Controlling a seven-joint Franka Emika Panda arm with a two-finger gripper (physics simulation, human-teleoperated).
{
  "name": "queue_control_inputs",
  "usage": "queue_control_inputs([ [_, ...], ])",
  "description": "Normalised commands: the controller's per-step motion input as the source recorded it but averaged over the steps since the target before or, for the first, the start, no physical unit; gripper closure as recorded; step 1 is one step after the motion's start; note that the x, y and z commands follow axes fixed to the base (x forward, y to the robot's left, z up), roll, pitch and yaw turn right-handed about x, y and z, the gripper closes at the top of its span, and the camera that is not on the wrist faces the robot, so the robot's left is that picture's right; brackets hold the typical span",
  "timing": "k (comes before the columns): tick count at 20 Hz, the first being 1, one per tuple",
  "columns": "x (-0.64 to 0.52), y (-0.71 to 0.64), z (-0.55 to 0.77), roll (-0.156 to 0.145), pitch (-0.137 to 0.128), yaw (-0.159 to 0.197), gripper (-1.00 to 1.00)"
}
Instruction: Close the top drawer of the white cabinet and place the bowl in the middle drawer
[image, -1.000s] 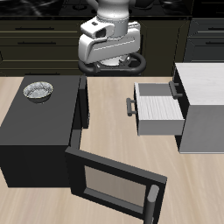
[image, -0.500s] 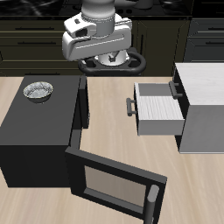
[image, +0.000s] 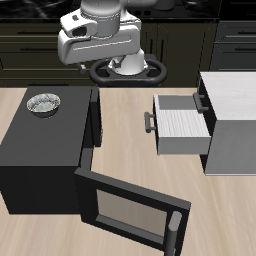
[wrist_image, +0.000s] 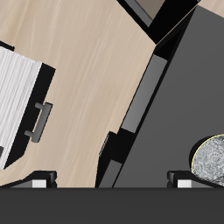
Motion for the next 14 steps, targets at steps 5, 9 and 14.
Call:
queue_control_inputs([
  [5,-0.06,-0.41,-0.01,-0.03,0.021,-0.029,-1.0],
  [9,-0.12,-0.51,-0.03,-0.035,0.015,-0.016,-1.0],
  [14,-0.05,-0.29,0.12,-0.005,-0.016,-0.008,-1.0],
])
